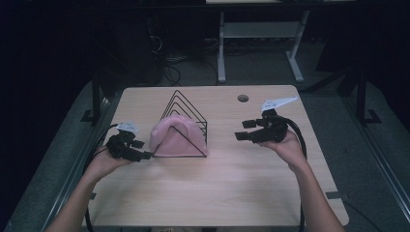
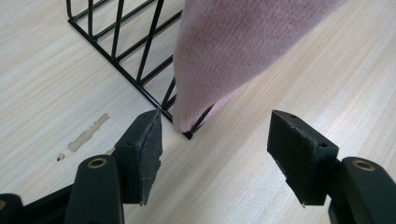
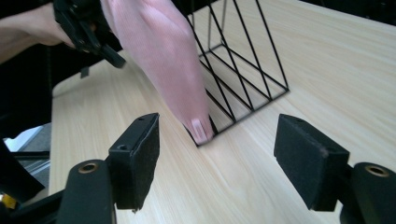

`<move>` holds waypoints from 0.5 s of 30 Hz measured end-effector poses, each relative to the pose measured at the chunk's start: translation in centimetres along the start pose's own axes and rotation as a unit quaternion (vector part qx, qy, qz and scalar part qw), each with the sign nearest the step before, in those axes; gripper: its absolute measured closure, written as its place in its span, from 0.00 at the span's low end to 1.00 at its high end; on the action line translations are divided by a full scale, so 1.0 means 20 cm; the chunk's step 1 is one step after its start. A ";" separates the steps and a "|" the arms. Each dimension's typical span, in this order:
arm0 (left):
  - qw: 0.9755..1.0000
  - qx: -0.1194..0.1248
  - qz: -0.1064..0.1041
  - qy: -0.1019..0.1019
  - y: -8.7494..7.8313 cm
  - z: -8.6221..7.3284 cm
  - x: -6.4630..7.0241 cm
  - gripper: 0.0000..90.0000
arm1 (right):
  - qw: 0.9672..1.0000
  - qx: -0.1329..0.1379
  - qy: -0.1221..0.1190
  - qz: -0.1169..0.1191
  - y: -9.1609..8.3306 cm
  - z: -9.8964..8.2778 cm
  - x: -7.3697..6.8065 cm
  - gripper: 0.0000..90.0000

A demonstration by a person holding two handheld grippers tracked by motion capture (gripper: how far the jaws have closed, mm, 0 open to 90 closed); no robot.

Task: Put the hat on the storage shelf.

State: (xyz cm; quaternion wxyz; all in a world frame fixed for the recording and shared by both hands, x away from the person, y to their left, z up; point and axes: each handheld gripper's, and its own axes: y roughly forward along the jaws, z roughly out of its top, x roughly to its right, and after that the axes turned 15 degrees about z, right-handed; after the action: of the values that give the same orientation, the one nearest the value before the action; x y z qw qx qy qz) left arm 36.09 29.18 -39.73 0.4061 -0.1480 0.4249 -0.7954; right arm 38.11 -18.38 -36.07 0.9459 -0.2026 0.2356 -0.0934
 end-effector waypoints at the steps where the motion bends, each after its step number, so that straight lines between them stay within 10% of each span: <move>1: 1.000 0.001 -0.001 0.001 0.00 0.00 0.00 0.38 | 1.000 0.002 0.000 -0.004 -0.01 -0.02 0.00 0.34; 15: 1.000 0.006 0.002 0.004 -0.03 -0.06 0.00 0.35 | 0.998 0.027 0.054 -0.034 -0.18 -0.29 0.03 0.32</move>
State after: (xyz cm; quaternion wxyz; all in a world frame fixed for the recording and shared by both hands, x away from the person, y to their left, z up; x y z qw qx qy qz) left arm 35.08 30.07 -39.87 0.4070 -0.1411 0.4224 -0.7975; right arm 35.59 -23.75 -39.49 0.9331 -0.1801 0.2766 -0.1428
